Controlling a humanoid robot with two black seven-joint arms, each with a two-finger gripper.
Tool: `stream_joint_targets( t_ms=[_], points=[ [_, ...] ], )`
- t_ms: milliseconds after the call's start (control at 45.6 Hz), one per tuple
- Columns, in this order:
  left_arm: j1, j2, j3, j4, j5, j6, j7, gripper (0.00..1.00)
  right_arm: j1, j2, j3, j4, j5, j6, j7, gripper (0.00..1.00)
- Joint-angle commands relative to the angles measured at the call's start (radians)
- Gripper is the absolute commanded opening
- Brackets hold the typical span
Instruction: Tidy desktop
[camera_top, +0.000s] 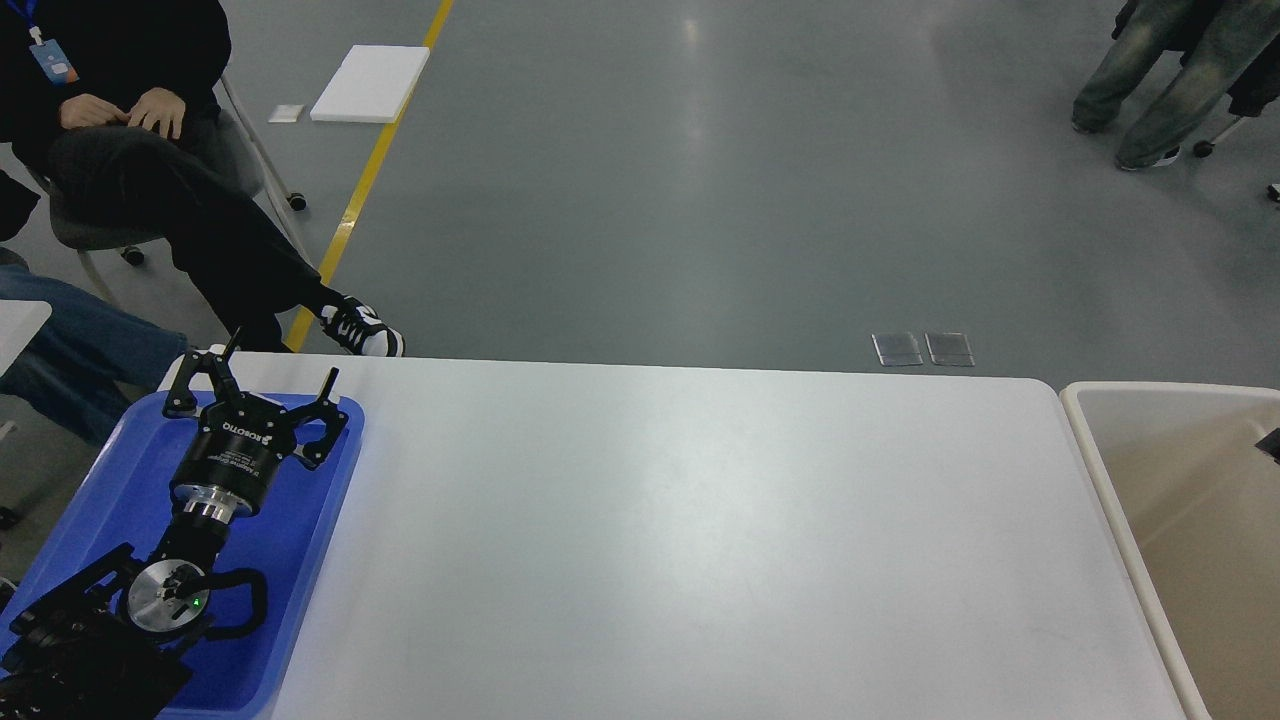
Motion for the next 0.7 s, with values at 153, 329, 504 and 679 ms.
stream_joint_targets(
  t_ms=[153, 329, 504, 679],
  points=[
    [0.000, 0.000, 0.000, 0.000, 0.000, 0.000, 0.000, 0.99, 0.113, -0.168, 0.199, 0.405, 0.135, 0.003, -0.003, 1.00],
    [0.000, 0.000, 0.000, 0.000, 0.000, 0.000, 0.000, 0.99, -0.007, -0.156, 0.514, 0.471, 0.134, 0.016, 0.000, 1.00],
    [0.000, 0.000, 0.000, 0.000, 0.000, 0.000, 0.000, 0.99, -0.059, -0.074, 0.789, 0.480, 0.137, 0.018, 0.008, 1.00],
    [0.000, 0.000, 0.000, 0.000, 0.000, 0.000, 0.000, 0.99, -0.145, -0.011, 0.933, 0.553, 0.137, 0.081, 0.205, 1.00]
  ],
)
